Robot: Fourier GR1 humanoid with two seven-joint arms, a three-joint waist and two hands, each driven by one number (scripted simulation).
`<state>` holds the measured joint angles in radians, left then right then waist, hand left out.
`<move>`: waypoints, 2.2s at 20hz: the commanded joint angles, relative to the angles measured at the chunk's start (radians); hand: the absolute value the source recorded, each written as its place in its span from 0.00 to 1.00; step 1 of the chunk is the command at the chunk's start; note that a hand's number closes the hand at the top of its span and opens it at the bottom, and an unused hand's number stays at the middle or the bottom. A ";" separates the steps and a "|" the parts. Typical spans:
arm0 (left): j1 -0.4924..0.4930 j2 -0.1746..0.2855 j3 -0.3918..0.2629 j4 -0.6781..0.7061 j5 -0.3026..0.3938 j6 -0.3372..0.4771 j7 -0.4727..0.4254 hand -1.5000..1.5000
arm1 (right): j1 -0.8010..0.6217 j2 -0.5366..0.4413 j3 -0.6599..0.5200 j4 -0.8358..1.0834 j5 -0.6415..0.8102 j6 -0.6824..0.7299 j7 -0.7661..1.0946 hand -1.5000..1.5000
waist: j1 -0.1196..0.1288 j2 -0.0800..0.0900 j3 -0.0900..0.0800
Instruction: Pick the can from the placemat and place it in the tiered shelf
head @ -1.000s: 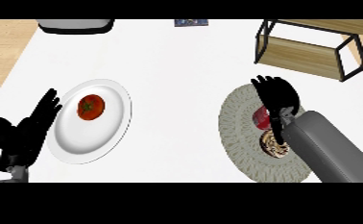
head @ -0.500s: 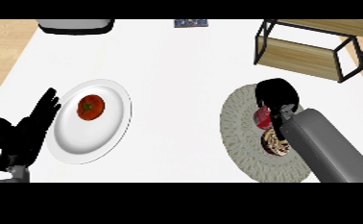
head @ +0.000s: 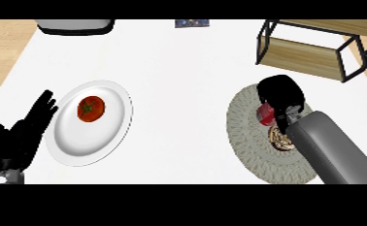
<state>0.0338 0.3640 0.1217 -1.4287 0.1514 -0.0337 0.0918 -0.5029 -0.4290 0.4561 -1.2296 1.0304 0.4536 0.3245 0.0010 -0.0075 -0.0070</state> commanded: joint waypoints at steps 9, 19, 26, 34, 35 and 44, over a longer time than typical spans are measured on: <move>-0.012 -0.013 0.015 0.002 -0.023 0.011 0.006 0.50 | 0.108 0.002 -0.292 -0.194 -0.154 -0.262 -0.123 1.00 | -0.020 0.003 0.009; 0.021 -0.035 0.015 -0.073 -0.030 0.033 0.047 0.50 | 0.144 -0.058 -0.615 -0.484 -0.512 -0.033 -0.055 1.00 | -0.018 -0.003 0.008; 0.013 -0.047 0.011 -0.011 -0.041 0.005 -0.002 0.50 | 0.085 -0.091 -0.854 -0.670 -0.782 0.086 0.155 1.00 | -0.017 0.001 0.006; -0.008 -0.059 0.016 -0.005 -0.060 0.004 0.024 0.50 | -0.071 -0.181 -0.936 -0.750 -0.892 0.086 0.392 1.00 | -0.002 0.005 0.006; 0.041 -0.052 0.024 -0.063 -0.050 -0.019 0.011 0.50 | -0.052 -0.186 -0.937 -0.729 -0.866 0.070 0.356 1.00 | 0.003 0.006 0.007; -0.047 -0.076 0.022 0.078 -0.086 -0.019 -0.057 0.50 | -0.283 -0.403 -0.856 -0.410 -0.721 0.077 0.268 1.00 | 0.010 0.011 0.006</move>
<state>0.0132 0.3139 0.1512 -1.4216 0.0941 -0.0628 0.0921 -0.6979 -0.7569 -0.4107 -1.7803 0.2814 0.5269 0.6433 0.0100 0.0013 -0.0009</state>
